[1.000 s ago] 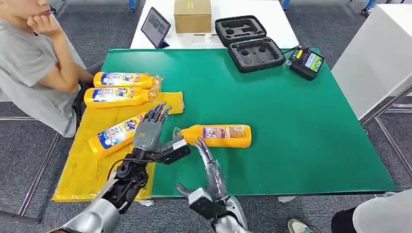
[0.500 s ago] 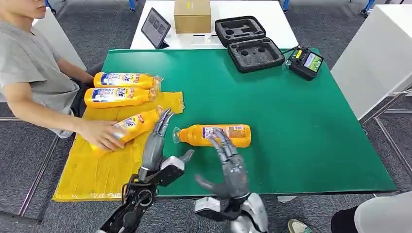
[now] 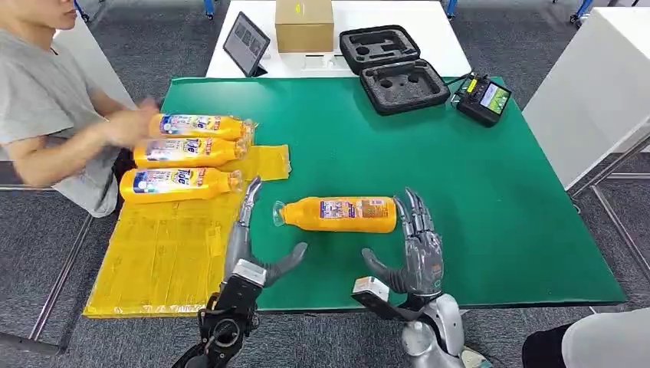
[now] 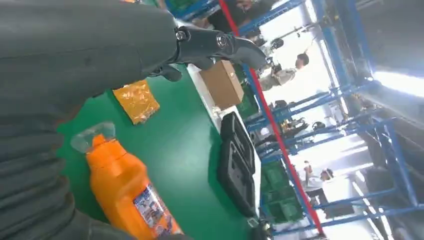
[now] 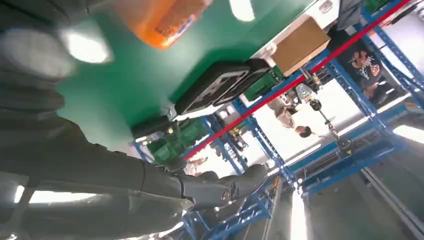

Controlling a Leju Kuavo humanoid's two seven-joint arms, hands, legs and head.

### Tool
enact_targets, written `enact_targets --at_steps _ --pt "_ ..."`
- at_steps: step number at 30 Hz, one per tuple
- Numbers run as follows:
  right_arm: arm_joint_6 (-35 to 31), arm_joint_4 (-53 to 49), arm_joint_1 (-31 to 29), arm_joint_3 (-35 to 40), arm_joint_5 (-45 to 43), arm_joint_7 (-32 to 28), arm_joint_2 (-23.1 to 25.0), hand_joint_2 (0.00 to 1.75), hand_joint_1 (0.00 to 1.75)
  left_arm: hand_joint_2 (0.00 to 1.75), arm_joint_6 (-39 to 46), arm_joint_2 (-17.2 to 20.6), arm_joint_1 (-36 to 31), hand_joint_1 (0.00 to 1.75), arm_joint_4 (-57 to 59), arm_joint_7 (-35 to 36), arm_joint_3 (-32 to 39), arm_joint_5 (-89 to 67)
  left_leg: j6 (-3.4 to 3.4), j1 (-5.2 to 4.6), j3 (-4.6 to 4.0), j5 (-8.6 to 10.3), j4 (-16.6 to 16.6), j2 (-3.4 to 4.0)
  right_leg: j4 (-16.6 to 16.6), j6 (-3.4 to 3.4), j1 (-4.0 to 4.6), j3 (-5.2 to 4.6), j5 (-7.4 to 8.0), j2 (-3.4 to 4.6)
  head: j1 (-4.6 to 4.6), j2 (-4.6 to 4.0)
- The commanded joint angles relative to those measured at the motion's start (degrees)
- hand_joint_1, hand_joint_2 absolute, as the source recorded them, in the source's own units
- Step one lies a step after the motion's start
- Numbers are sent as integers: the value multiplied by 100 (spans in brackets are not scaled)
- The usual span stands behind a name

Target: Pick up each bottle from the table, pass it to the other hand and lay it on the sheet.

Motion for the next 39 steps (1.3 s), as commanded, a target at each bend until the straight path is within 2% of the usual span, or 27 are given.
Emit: enact_targets --at_steps 1,3,5,8,12,15,16,22,25,30,39 --pt "-7 383 -546 -1336 713 -2 98 175 0 175 -545 58 15 0 -166 19 58 501 -11 4 36 -16 -2 1 -4 -8 3 35 -13 10 0 0" --pt "-7 377 -694 -1960 2125 3 231 175 0 175 -630 23 -32 0 -173 19 90 600 -6 0 20 -8 -2 0 -3 -4 -1 20 -7 6 2 0" --pt "-7 430 -770 -2041 2578 59 198 175 0 175 -693 7 -84 0 -211 19 68 627 -10 2 31 -15 1 -2 -2 -7 0 32 -12 7 2 0" --pt "-7 684 -832 -1368 3185 925 -162 175 0 175 -816 -65 -145 0 -245 19 50 787 -7 0 14 -4 -2 -6 -2 -5 -3 16 -5 0 0 0" --pt "-7 980 -890 -845 3318 1481 -427 175 0 175 -820 -106 -173 0 -217 19 65 868 -3 1 10 -3 0 3 -3 -3 -1 11 -1 6 0 0" --pt "-7 1649 -1129 -95 3474 2233 -826 175 0 175 -867 -135 -281 0 -127 19 44 972 -7 3 30 -13 0 18 -6 -6 1 29 -3 25 2 0" --pt "-7 1970 -1276 429 3357 2670 -1064 175 0 175 -869 -153 -343 0 -78 19 28 992 -6 3 22 -8 -2 12 -7 -5 2 22 -1 17 0 0" --pt "-7 2620 -1722 582 3418 2711 -1073 175 0 175 -891 -204 -432 0 -57 19 21 961 -4 2 17 -4 -1 16 -6 -4 1 18 2 21 0 0" --pt "-7 2769 -1848 595 3199 2497 -995 175 0 175 -880 -247 -482 0 -25 19 14 943 -3 2 19 -4 0 13 -4 0 0 19 4 19 2 0" --pt "-7 3067 -2009 637 3096 2185 -856 175 0 175 -829 -309 -588 0 5 19 -36 911 -2 2 18 -2 0 9 -3 0 0 18 3 14 0 0" --pt "-7 3233 -2150 757 3147 2115 -784 175 0 175 -775 -346 -651 0 59 19 -71 884 -4 3 24 -5 2 8 -1 -2 1 24 -1 14 2 0"
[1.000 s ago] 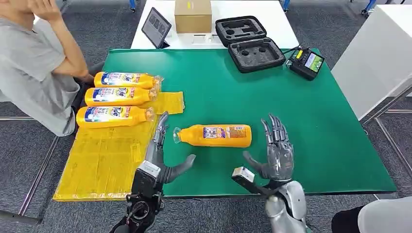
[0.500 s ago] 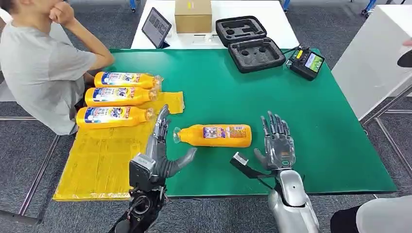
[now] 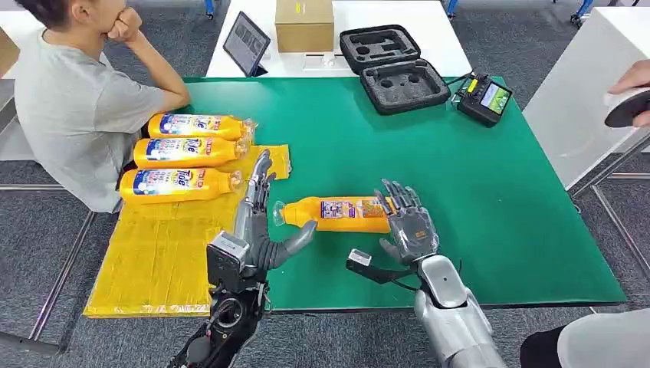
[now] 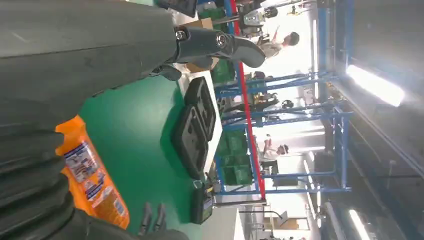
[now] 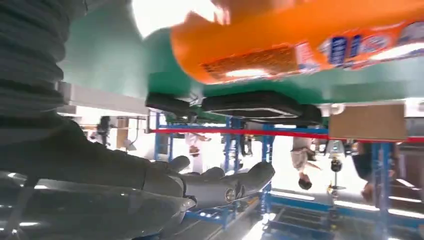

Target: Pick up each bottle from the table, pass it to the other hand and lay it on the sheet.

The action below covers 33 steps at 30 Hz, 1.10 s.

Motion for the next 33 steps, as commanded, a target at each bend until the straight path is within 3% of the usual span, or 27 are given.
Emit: enact_targets --at_steps 1,19,33 --pt "-7 770 -446 210 -16 -40 71 175 0 175 37 30 -273 0 372 22 -75 -11 -9 3 21 -8 -1 5 -1 -7 2 18 -5 12 0 0" --pt "-7 2327 -1307 -296 -1421 -1254 438 175 0 175 246 60 -243 0 351 22 -213 -82 -8 2 25 -7 -2 4 -3 -6 2 21 -6 10 2 0" --pt "61 2818 -1463 -221 -1428 -1189 500 175 0 175 350 91 -214 0 229 22 -179 -65 -11 5 25 -9 1 8 -1 -8 4 21 -7 15 0 0"
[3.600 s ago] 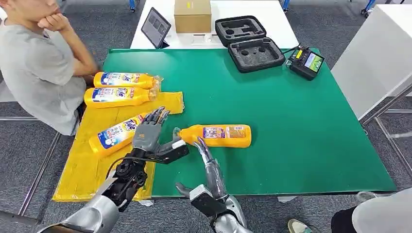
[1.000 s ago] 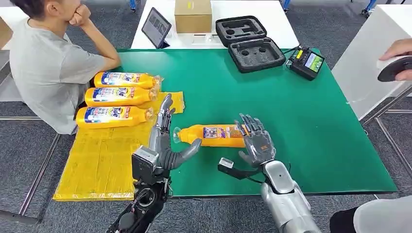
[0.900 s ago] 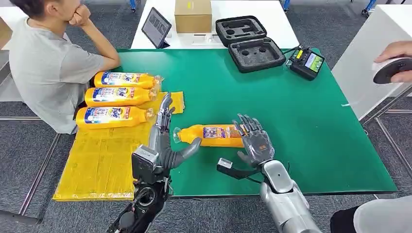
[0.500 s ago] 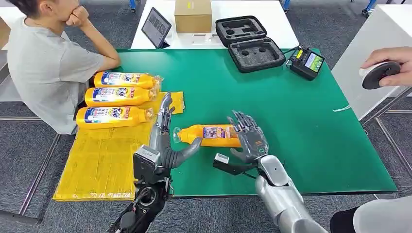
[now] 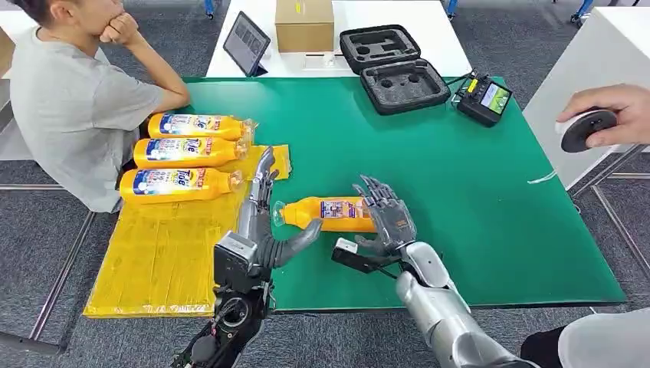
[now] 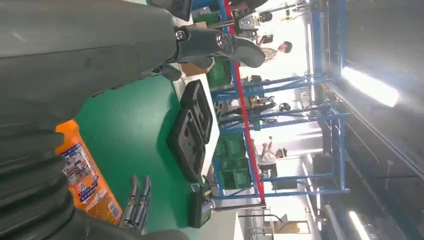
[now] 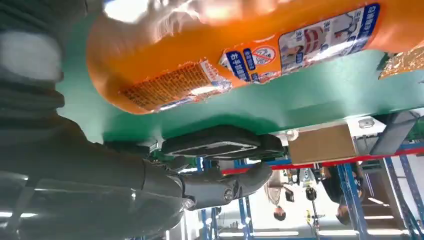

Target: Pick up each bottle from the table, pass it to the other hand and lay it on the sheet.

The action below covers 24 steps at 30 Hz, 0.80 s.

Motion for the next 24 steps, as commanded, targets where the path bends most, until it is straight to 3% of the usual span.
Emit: enact_targets --at_steps 1,15,24 --pt "153 1077 -467 -178 -110 43 90 175 0 175 82 135 -145 0 170 22 -40 41 -9 3 23 -9 -2 7 -2 -7 2 20 -6 13 -2 0" --pt "243 1412 -684 211 329 679 -87 175 0 175 -23 57 -210 0 318 22 -55 103 -9 2 21 -8 1 -1 1 -7 1 19 -7 6 -2 0" --pt "239 1446 -698 295 390 784 -109 175 0 175 -35 63 -207 0 314 22 -67 79 -10 4 24 -11 3 -3 0 -7 2 24 -9 5 -2 0"
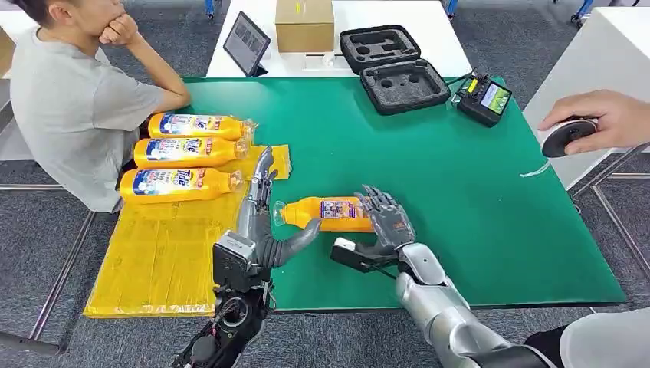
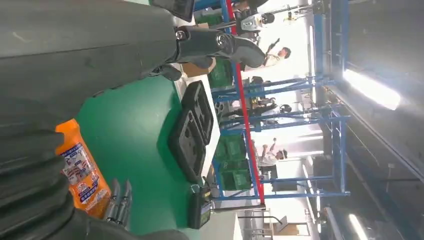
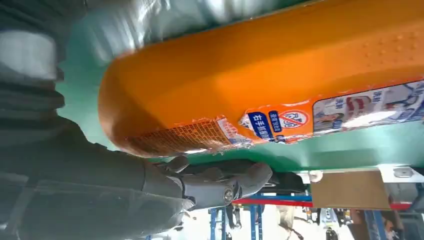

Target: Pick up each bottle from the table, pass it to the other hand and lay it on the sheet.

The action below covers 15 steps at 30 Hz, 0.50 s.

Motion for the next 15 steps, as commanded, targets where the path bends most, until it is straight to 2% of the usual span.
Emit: enact_targets --at_steps 1,9,15 --pt "31 529 -311 236 48 103 -108 175 0 175 -16 62 -212 0 328 22 -66 5 -8 2 18 -7 -1 -3 -2 -6 1 18 -6 3 0 0" --pt "30 531 -307 260 41 99 -81 175 0 175 -12 80 -238 0 375 22 -77 4 -8 2 18 -7 0 -3 1 -7 1 17 -7 3 2 0" --pt "319 582 -300 206 -122 -19 -66 175 0 175 -16 111 -227 0 388 22 -55 13 -11 4 27 -10 -1 -2 -2 -8 3 27 -9 6 0 0"
